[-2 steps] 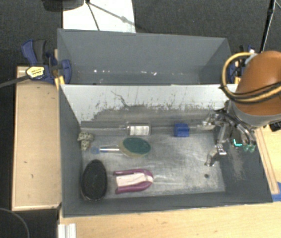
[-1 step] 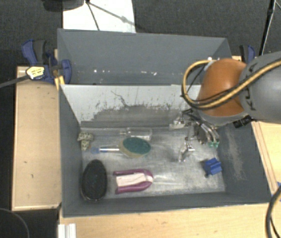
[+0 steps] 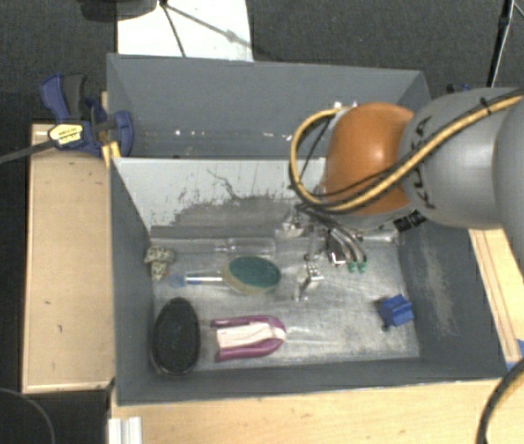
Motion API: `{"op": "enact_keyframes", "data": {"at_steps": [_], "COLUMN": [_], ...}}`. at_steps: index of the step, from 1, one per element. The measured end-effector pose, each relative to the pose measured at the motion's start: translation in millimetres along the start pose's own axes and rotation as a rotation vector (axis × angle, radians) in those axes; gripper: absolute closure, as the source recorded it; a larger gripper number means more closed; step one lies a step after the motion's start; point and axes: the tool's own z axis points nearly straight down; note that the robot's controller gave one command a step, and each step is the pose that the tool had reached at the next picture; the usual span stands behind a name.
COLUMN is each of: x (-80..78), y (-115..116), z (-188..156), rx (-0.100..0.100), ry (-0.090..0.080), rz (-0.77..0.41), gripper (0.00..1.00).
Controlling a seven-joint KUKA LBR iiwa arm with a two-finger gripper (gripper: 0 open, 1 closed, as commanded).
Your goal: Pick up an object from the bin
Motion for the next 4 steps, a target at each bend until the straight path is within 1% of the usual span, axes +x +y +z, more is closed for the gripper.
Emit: {"op": "enact_keyframes", "data": {"at_steps": [1, 2, 3, 4], "x": [-4.1, -16.0, -13.9, -16.0], "y": [73, 46, 71, 72], "z": [-6, 31, 31, 29], "rx": [-0.001, 0.001, 0.006, 0.003], "ry": [0.0, 0.003, -0.001, -0.009], "rz": [-0.009, 0.133, 0.317, 0.314], "gripper": [0.0, 0.0, 0.0, 1.0]}}
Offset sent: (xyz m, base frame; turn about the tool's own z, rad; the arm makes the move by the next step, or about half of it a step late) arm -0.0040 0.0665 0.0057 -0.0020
